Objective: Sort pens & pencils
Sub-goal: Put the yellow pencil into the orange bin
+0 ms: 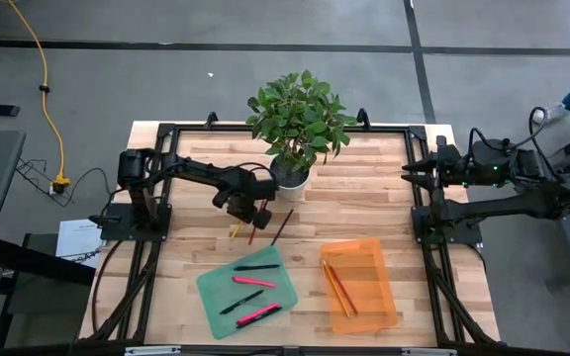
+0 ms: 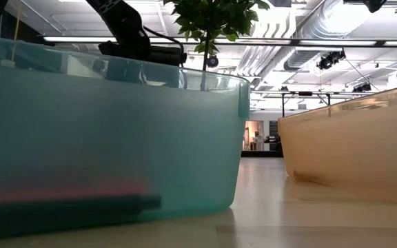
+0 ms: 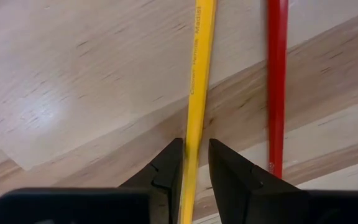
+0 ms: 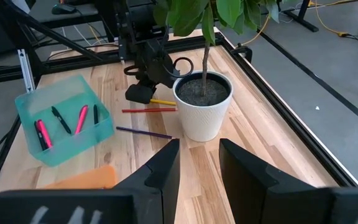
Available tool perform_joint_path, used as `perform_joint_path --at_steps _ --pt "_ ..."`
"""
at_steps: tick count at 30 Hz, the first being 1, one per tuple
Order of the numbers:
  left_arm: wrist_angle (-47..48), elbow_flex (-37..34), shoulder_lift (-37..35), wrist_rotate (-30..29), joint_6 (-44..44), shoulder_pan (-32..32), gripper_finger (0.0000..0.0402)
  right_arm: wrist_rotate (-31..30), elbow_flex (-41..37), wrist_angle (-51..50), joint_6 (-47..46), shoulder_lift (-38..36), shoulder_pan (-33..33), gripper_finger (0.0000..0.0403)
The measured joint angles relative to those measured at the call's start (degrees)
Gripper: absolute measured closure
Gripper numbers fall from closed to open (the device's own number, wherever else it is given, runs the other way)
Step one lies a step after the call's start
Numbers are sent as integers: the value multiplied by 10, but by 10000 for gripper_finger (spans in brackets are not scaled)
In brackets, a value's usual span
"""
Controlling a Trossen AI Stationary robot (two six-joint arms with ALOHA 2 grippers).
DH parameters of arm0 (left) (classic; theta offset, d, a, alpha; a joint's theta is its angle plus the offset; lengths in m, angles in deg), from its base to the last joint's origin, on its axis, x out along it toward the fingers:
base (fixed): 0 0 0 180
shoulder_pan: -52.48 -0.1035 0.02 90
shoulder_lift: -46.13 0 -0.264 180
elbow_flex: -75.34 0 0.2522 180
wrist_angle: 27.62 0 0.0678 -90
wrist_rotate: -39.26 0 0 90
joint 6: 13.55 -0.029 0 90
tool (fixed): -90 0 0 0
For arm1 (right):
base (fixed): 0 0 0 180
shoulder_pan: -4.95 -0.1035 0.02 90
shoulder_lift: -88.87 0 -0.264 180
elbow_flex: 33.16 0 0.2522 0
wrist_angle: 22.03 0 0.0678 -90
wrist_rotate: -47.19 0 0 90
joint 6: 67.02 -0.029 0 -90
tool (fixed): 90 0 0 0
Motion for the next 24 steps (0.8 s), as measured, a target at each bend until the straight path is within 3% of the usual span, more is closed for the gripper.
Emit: perform_joint_path --at_steps 24 --pt "-4 0 2 -11 -1 1 337 -10 0 5 5 0 0 299"
